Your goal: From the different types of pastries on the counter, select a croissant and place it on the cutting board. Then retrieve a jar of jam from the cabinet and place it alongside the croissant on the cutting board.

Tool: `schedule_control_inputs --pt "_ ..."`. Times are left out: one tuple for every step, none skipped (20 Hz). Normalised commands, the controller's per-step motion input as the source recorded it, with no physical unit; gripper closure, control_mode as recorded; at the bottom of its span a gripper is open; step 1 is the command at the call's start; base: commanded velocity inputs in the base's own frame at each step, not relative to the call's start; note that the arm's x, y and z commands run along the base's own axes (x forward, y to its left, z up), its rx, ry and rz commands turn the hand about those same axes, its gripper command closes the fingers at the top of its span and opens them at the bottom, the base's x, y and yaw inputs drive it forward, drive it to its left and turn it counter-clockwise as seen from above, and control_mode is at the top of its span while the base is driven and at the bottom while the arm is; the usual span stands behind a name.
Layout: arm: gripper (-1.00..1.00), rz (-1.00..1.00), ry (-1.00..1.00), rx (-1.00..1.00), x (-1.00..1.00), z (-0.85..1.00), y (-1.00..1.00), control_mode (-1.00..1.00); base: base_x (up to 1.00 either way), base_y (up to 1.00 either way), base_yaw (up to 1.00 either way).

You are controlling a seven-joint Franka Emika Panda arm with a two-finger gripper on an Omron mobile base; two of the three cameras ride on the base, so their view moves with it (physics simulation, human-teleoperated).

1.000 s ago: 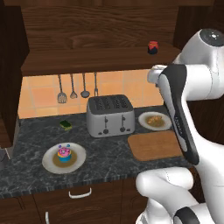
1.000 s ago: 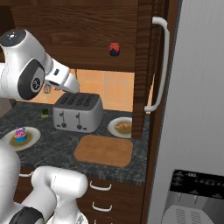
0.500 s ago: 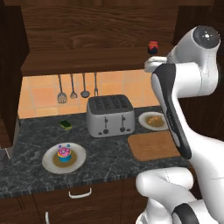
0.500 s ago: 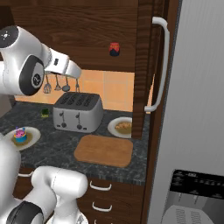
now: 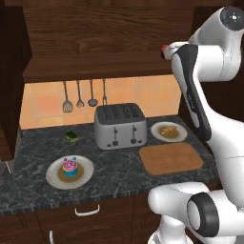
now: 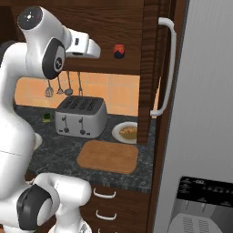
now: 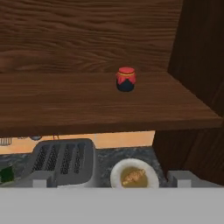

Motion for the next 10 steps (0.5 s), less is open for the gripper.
schedule_control_inputs --pt "-1.00 0.21 -0.15 0.00 0.00 -0.01 -0.69 -1.00 0.00 0.00 0.00" --pt "-1.00 0.00 -0.16 0.06 -0.18 0.00 -0.10 -1.00 0.00 0.00 0.00" --pt "-1.00 0.00 -0.13 0.00 -0.04 0.00 0.00 -1.00 0.00 0.00 0.00" --pt "-1.00 0.00 -0.13 0.00 0.00 -0.09 -0.31 -1.00 0.00 0.00 0.00" --pt "-1.00 0.00 -0.10 0.00 0.00 -0.07 -0.31 -1.00 0.00 0.00 0.00" --pt "-1.00 0.00 -0.01 0.00 -0.09 0.00 -0.06 -1.00 0.00 0.00 0.00" --pt "-1.00 0.00 0.00 0.00 0.00 0.00 -0.07 -1.00 0.00 0.00 0.00" --pt "-1.00 -0.03 0.00 0.00 0.00 0.00 -0.06 -1.00 0.00 0.00 0.00" --pt "-1.00 -0.03 0.00 0.00 0.00 -0.03 -0.21 -1.00 0.00 0.00 0.00" --pt "-1.00 -0.02 0.00 0.00 0.00 0.00 -0.24 -1.00 0.00 0.00 0.00"
